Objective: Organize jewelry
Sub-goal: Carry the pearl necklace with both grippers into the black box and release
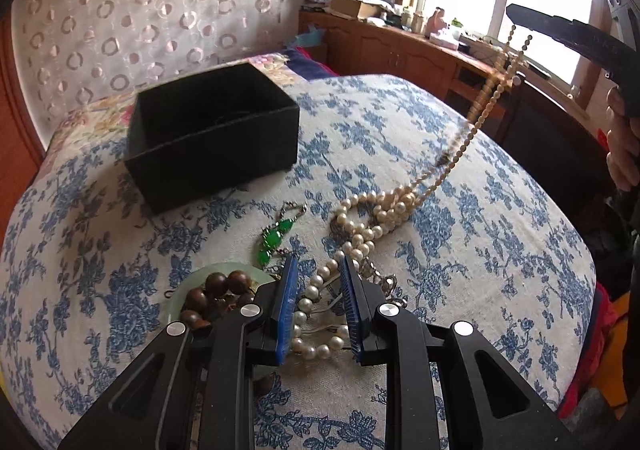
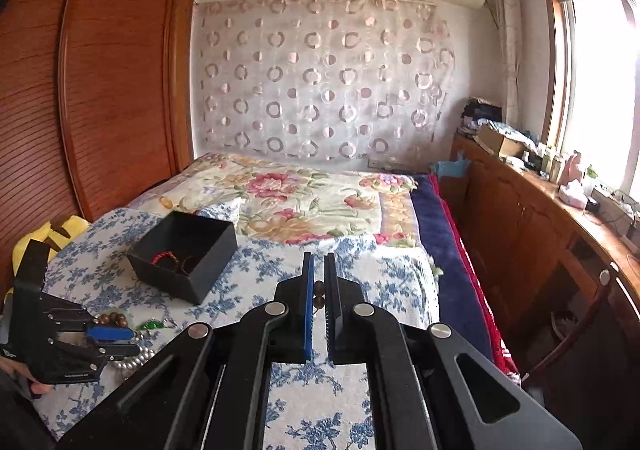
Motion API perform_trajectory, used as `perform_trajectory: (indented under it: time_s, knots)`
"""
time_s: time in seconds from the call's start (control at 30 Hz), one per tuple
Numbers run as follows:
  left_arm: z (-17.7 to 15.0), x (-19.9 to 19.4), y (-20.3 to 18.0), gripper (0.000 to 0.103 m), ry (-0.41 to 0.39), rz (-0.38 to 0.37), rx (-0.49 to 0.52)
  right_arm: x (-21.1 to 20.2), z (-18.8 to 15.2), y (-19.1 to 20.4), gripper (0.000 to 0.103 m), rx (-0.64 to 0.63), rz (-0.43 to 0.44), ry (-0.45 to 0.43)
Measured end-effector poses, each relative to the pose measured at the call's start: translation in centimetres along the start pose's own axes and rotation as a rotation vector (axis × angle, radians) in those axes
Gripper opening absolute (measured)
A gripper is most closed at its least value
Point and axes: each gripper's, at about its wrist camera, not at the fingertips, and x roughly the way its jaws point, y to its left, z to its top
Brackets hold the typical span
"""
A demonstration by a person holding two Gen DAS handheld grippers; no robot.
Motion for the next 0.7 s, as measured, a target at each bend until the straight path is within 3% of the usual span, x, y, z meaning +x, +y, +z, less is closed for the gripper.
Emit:
perform_trajectory:
  time_s: [0.33,0.37,0.4,0.53,0.7]
  knots:
    - [0.2,0.8,0.0,0.021,0.033,-0.023,0.015,2.8,-2.8,1.5,0.006,0.000,0.048,0.072]
    - [0.2,0.9,0.0,0.018,0.034,-0.030,0.011,2.9,-3.0,1.7,0.006,-0.004,0.053,0.074]
    - [0.2,0.9,0.0,0.006,0.039,-0.031,0.012,3.0,-3.1,2.1,0.006,-0.011,0.059,0.077]
    - [0.1,0.8,0.1,0.006,0.048,-0.033,0.020,3.0,-3.2,2.9,0.006,-0.024,0.075,0.080]
    - [0.9,-1.4,0.5,0.006,-0.018,-0.032,0.009,2.8,-2.9,3.6,0.006,-0.038,0.088,0.073]
